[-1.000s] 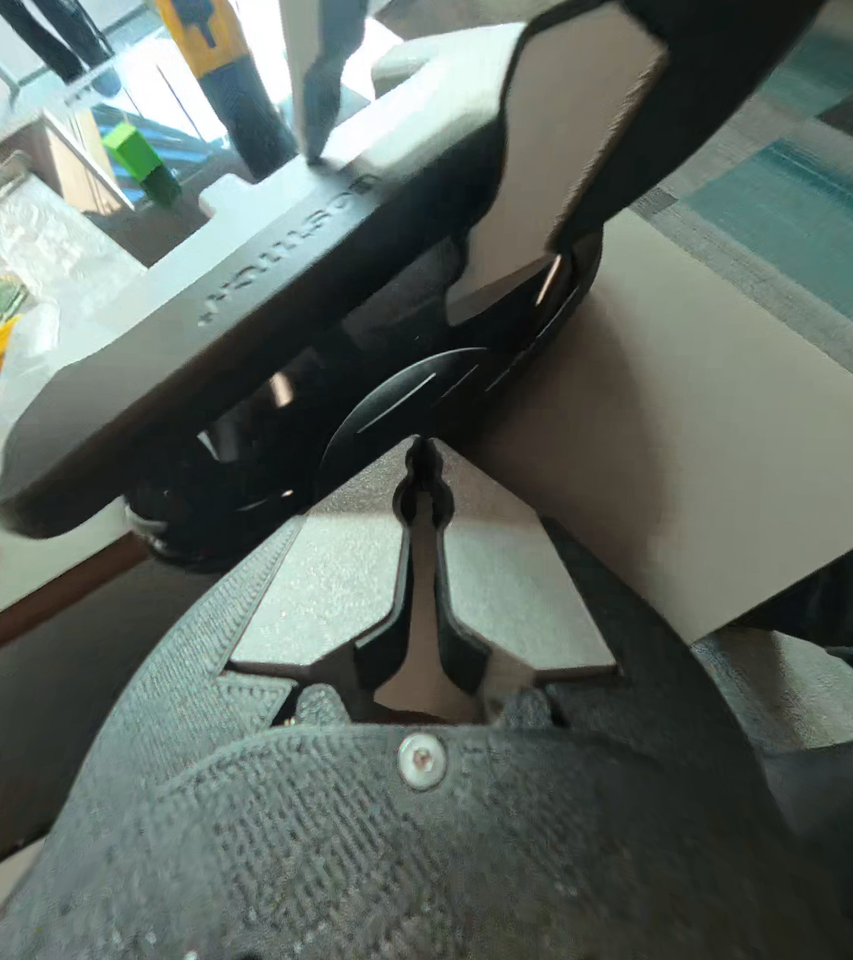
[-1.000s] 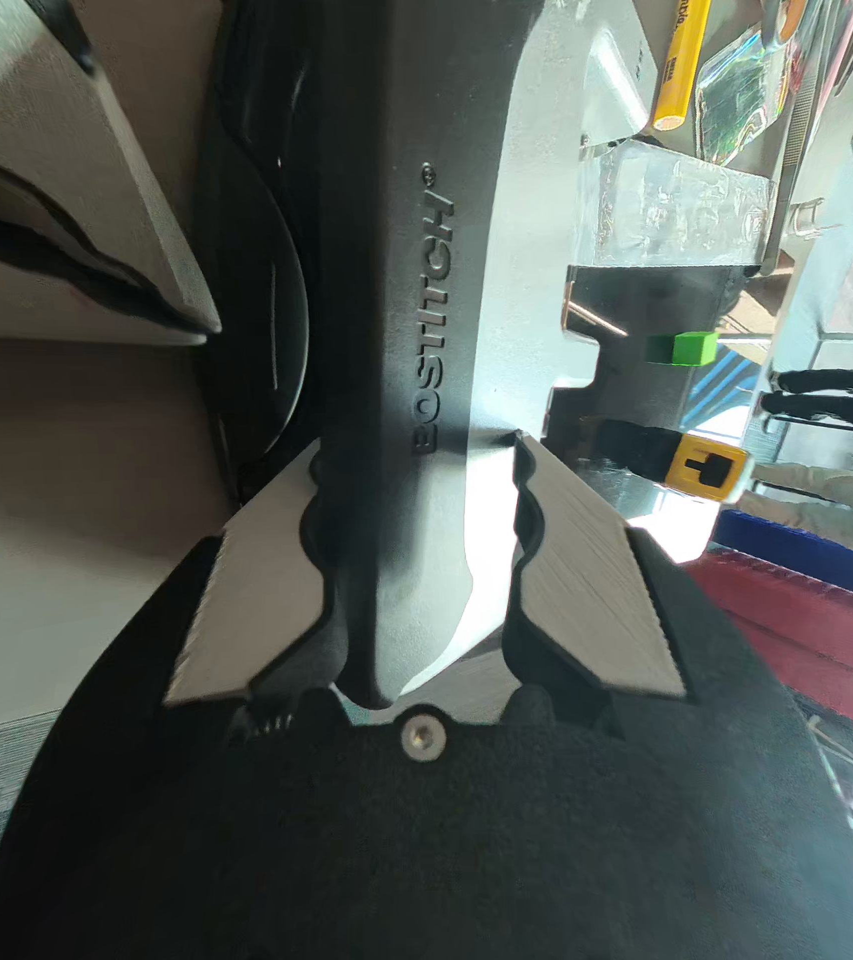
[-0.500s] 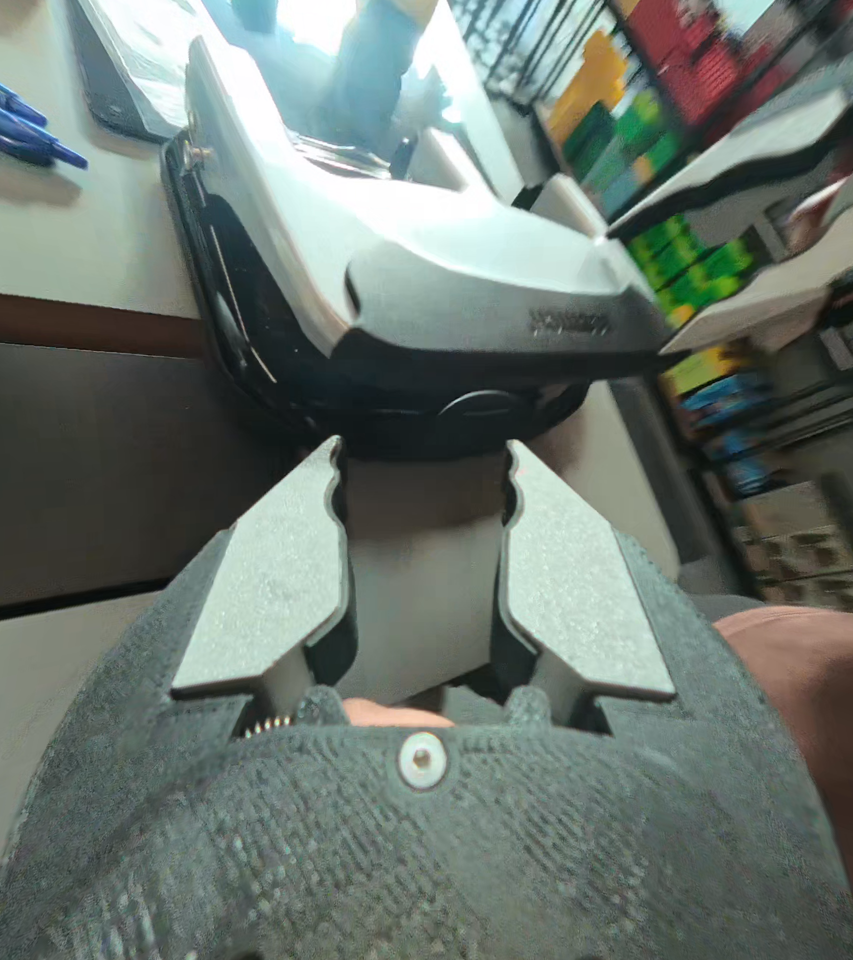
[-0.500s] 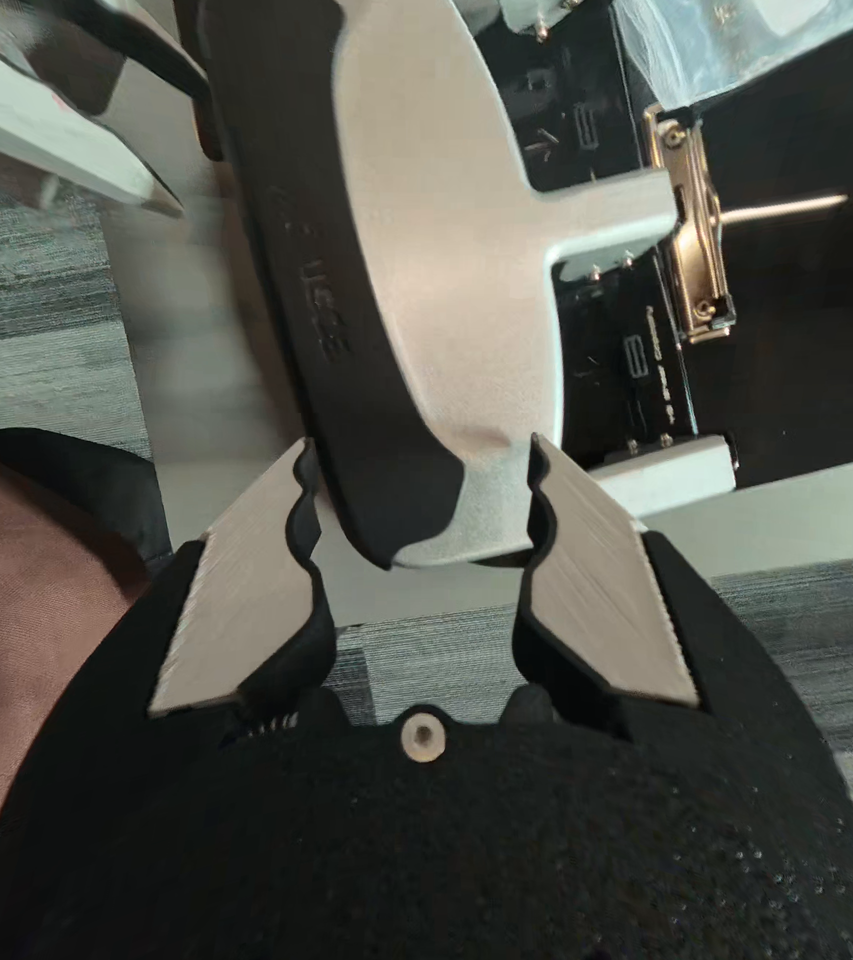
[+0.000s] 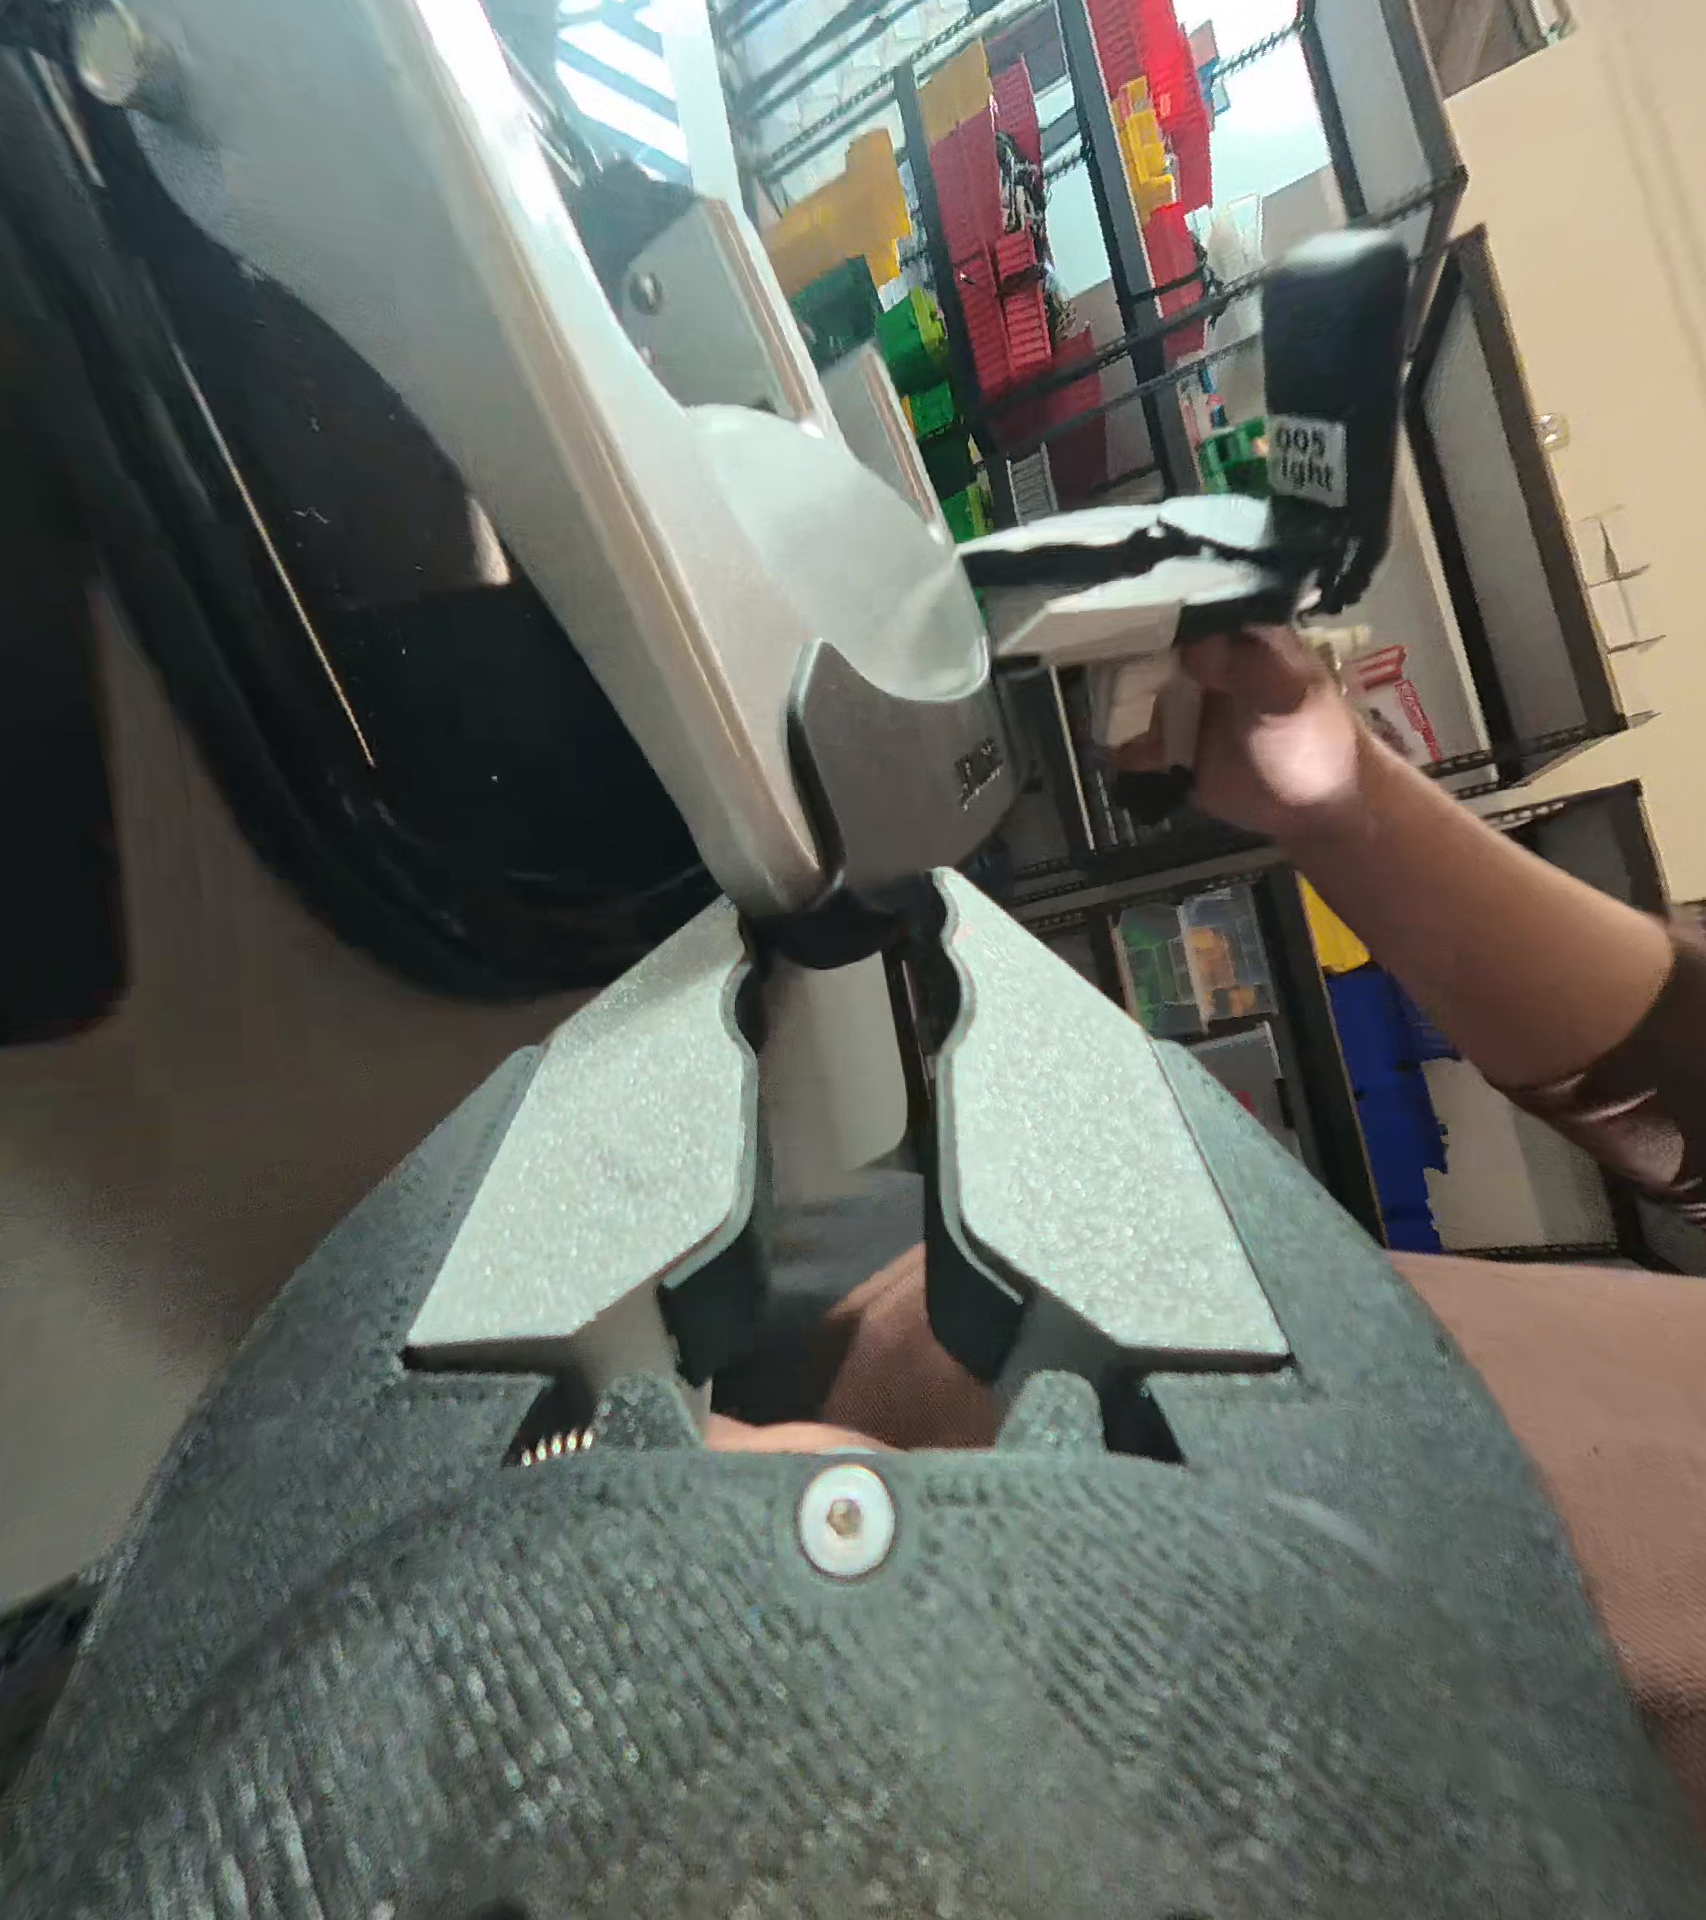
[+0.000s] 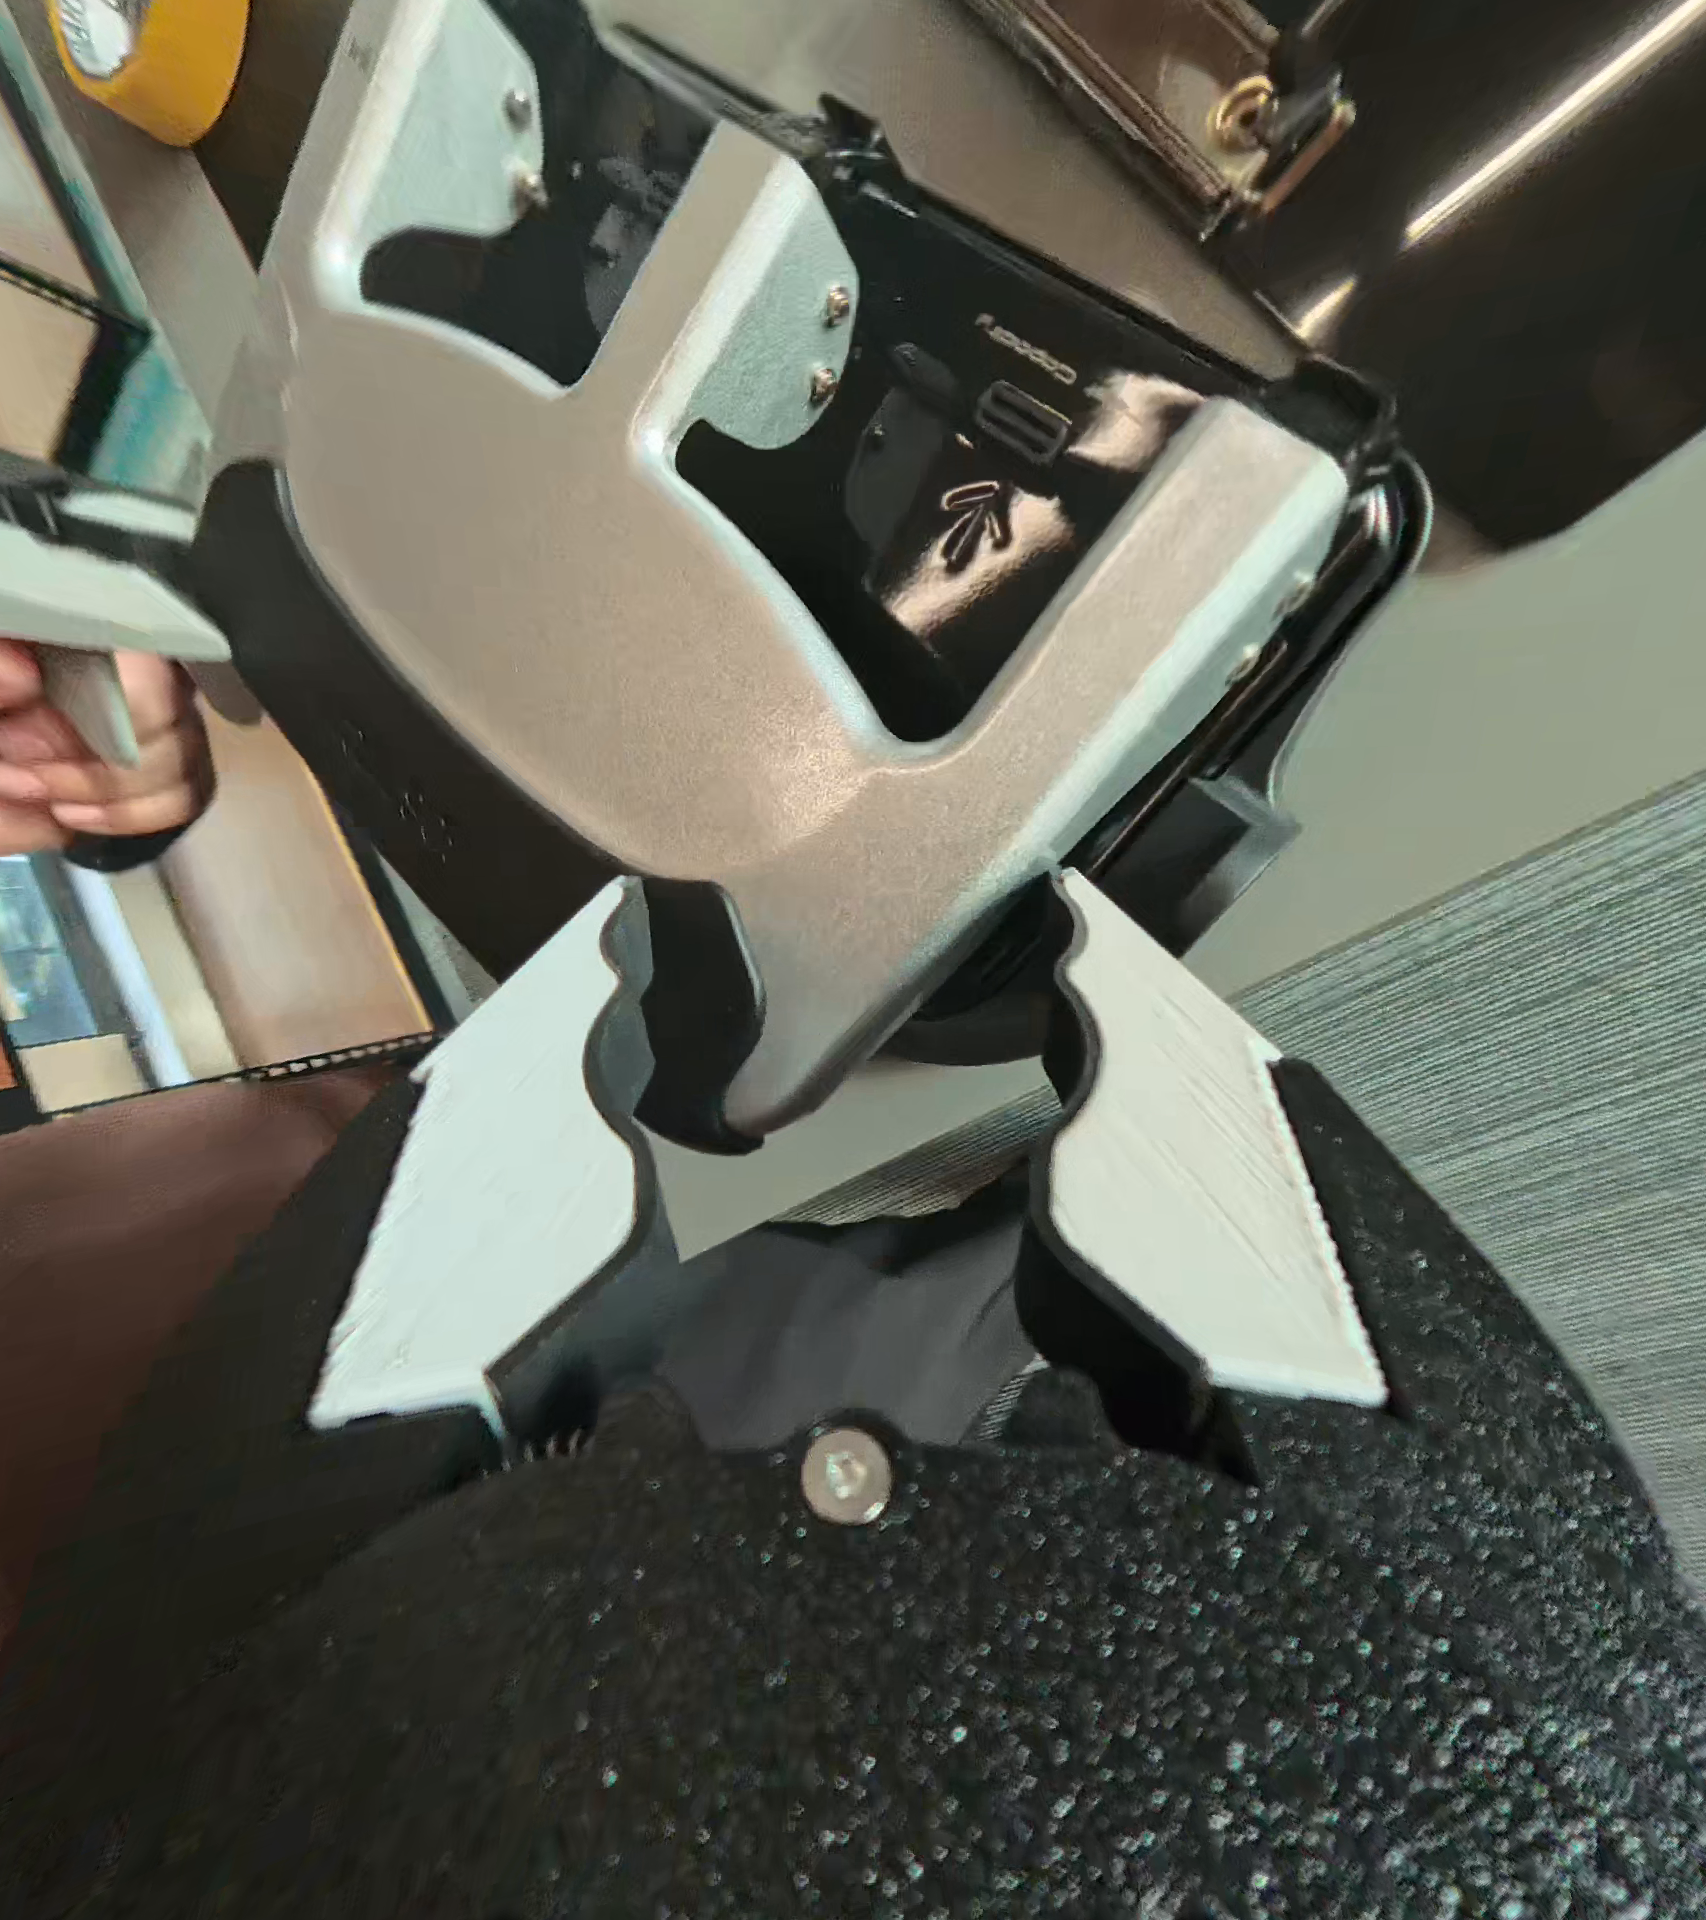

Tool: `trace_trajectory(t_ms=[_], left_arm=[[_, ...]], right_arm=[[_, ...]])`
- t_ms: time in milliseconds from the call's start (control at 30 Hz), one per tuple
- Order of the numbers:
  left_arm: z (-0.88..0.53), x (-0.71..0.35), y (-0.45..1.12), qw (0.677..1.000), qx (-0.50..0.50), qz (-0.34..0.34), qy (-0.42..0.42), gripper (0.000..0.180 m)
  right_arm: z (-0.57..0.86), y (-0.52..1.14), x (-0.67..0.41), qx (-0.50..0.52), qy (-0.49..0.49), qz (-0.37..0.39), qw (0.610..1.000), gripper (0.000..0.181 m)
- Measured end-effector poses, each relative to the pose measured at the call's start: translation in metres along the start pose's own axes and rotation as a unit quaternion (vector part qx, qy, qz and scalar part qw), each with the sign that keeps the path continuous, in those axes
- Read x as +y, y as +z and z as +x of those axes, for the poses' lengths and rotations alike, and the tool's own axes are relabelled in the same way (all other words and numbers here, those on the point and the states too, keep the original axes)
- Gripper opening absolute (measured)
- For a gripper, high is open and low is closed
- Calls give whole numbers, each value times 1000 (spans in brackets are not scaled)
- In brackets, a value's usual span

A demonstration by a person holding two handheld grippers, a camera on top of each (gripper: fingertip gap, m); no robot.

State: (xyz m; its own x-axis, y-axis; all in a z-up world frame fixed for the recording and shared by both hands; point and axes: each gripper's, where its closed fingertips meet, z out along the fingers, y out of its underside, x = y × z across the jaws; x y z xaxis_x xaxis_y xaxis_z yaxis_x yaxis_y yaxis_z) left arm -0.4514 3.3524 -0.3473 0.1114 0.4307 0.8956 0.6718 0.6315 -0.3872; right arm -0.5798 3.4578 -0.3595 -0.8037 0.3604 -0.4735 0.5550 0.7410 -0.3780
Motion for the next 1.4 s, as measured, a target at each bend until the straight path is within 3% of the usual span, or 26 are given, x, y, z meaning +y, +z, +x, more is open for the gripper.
trace_trajectory(t_ms=[100,133,167,233,300,400,500,567,633,700,767,833,900,1033,1133,1400], left_arm=[[3,29,3,997,-62,-8,44,23],[-1,33,-1,993,-89,-14,74,11],[2,33,-7,988,-100,-14,120,0],[12,25,-21,967,-133,-10,219,0],[27,25,-20,948,-127,-59,284,0],[43,30,4,941,-87,-150,291,0],[26,43,23,926,-85,-253,268,0],[26,55,32,927,-66,-296,219,0],[15,66,36,911,-105,-321,236,0],[12,78,44,922,-103,-321,190,0],[20,78,49,941,-80,-299,139,0],[36,59,46,949,-80,-261,154,0],[30,53,38,946,-116,-264,150,0],[35,54,45,966,-73,-244,47,0],[17,72,51,956,-99,-270,53,0],[41,49,47,971,-126,-201,43,0]], right_arm=[[11,-11,1,48,-30,2,998,72],[8,-18,-5,81,-81,13,993,49],[5,-25,-11,121,-135,19,983,41],[-19,-30,-11,124,-228,-1,966,31],[-49,-21,11,61,-288,-71,953,10],[-66,-5,45,3,-345,-168,924,0],[-73,9,64,-61,-315,-221,921,0],[-78,18,82,-108,-286,-255,917,0],[-71,30,98,-89,-328,-272,900,0],[-71,41,109,-101,-338,-266,897,0],[-84,39,110,-167,-287,-256,908,0],[-102,20,92,-230,-269,-220,909,0],[-98,9,64,-212,-282,-174,919,0],[-89,8,65,-252,-236,-230,910,0],[-83,23,80,-260,-238,-239,905,0],[-91,-3,53,-283,-262,-165,908,0]])
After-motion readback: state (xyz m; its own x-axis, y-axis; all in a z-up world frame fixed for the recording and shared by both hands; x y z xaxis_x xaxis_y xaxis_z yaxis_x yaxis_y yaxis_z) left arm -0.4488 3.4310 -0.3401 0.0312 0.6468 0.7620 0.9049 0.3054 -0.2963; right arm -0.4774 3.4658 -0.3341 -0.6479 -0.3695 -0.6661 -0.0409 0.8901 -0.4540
